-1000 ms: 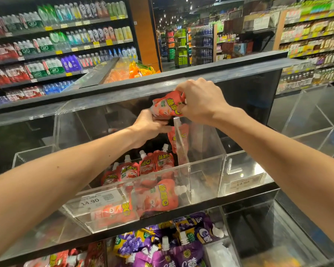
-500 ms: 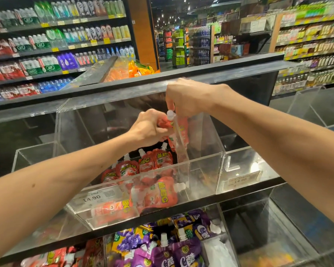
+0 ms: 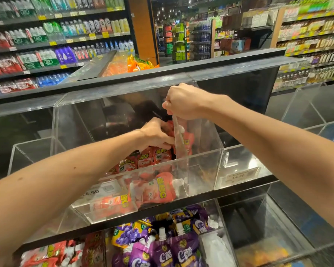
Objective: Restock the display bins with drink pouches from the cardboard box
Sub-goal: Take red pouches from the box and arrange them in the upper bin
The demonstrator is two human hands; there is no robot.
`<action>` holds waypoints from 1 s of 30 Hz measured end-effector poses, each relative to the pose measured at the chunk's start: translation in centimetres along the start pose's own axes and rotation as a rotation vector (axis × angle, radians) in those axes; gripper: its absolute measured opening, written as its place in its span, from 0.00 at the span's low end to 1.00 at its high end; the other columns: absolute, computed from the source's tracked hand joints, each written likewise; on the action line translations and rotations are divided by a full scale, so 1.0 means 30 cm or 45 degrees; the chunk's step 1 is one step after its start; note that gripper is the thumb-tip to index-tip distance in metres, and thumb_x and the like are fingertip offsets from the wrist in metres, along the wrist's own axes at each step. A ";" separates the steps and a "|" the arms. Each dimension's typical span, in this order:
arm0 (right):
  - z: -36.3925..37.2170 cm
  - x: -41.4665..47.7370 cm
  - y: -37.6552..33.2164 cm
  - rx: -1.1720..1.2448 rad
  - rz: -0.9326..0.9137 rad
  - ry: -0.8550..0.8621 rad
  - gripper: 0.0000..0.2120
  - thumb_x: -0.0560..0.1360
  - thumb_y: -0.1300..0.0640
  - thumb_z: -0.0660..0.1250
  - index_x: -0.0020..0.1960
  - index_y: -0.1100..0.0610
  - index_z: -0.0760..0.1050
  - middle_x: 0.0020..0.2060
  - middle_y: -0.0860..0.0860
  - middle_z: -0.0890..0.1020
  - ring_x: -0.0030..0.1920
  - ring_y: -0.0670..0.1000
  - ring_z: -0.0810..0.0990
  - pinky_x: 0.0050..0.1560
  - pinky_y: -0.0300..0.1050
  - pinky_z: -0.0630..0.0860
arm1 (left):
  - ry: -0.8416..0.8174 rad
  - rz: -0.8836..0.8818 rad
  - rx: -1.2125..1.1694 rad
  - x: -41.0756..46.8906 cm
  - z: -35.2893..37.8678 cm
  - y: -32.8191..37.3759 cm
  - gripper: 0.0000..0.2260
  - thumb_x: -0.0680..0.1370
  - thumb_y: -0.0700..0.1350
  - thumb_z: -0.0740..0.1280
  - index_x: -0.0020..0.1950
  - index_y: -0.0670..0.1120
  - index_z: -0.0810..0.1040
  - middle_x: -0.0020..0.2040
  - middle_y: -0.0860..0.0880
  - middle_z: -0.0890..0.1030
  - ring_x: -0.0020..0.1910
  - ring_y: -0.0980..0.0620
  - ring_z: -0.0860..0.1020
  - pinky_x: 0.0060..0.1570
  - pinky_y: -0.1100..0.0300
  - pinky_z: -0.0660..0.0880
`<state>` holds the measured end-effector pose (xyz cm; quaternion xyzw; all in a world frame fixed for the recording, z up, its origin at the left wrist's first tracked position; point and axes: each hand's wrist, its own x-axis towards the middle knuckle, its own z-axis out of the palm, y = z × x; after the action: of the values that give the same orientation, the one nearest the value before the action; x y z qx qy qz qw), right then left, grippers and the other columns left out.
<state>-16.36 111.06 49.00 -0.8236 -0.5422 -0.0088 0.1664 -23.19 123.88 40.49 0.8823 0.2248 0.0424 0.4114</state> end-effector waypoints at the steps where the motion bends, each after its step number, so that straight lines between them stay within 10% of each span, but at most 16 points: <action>1: 0.001 -0.001 0.002 0.013 -0.002 0.004 0.14 0.84 0.54 0.58 0.52 0.61 0.78 0.48 0.56 0.82 0.45 0.55 0.81 0.52 0.53 0.79 | -0.040 -0.008 -0.009 -0.015 -0.015 0.013 0.15 0.70 0.39 0.79 0.55 0.39 0.82 0.50 0.41 0.85 0.47 0.47 0.85 0.46 0.54 0.83; 14: 0.011 -0.289 0.090 0.331 -0.177 0.681 0.10 0.79 0.52 0.66 0.52 0.55 0.83 0.44 0.49 0.85 0.43 0.48 0.81 0.48 0.45 0.76 | 0.845 0.486 -0.166 -0.478 0.009 0.255 0.03 0.77 0.44 0.73 0.43 0.51 0.82 0.36 0.46 0.81 0.34 0.54 0.77 0.39 0.56 0.77; 18: 0.100 -0.646 0.211 0.512 -0.160 0.880 0.07 0.77 0.56 0.68 0.49 0.58 0.82 0.40 0.46 0.84 0.41 0.46 0.82 0.44 0.47 0.80 | 0.617 0.782 -0.346 -0.551 0.284 0.376 0.04 0.76 0.41 0.72 0.44 0.49 0.81 0.33 0.45 0.80 0.30 0.55 0.77 0.32 0.56 0.76; 30: 0.476 -2.078 0.548 0.622 1.569 0.963 0.06 0.79 0.58 0.68 0.51 0.51 0.82 0.45 0.39 0.83 0.47 0.37 0.80 0.49 0.36 0.76 | -0.785 0.598 -0.524 -0.664 1.716 0.551 0.06 0.76 0.41 0.72 0.45 0.52 0.81 0.33 0.52 0.79 0.35 0.53 0.77 0.39 0.51 0.76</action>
<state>-29.67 53.75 19.00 -0.8580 0.1227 -0.0756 0.4930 -21.67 69.64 21.13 0.7804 -0.1284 -0.0864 0.6058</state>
